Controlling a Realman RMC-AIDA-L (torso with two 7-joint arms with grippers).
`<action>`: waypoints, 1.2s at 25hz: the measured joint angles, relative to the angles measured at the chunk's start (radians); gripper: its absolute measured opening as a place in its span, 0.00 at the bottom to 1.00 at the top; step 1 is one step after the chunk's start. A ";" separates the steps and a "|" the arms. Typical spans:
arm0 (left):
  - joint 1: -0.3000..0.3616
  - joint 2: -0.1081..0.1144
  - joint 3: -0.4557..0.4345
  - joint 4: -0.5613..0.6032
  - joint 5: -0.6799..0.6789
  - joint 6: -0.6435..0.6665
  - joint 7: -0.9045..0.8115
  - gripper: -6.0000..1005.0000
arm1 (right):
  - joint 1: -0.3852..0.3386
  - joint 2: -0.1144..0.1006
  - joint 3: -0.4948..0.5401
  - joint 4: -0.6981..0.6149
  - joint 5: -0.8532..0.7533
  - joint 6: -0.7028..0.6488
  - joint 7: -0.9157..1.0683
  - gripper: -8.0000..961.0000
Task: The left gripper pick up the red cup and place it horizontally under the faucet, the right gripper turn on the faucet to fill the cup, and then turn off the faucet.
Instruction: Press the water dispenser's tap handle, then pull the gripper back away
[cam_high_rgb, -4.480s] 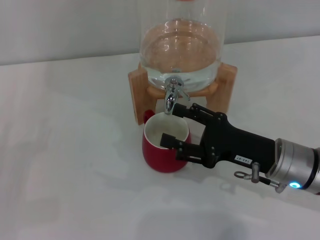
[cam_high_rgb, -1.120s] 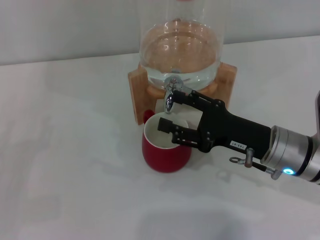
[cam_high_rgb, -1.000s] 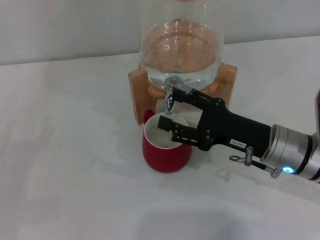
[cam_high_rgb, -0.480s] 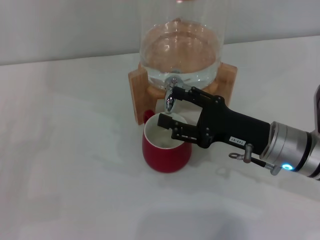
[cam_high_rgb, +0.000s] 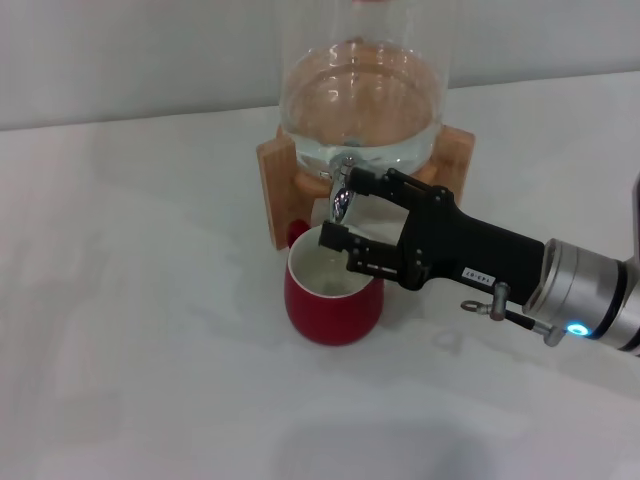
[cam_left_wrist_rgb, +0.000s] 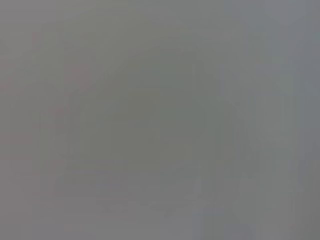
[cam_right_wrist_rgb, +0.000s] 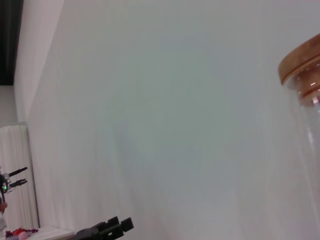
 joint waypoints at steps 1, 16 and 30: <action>0.000 0.000 0.000 0.000 0.000 0.000 0.000 0.86 | -0.001 0.000 0.004 0.000 -0.001 0.000 0.000 0.87; 0.000 0.000 0.000 0.000 0.000 0.002 0.000 0.86 | 0.000 -0.004 0.012 0.000 -0.007 0.008 0.000 0.87; 0.000 0.000 0.000 0.000 0.000 0.001 0.000 0.86 | -0.002 -0.007 0.012 0.000 -0.007 -0.018 0.002 0.86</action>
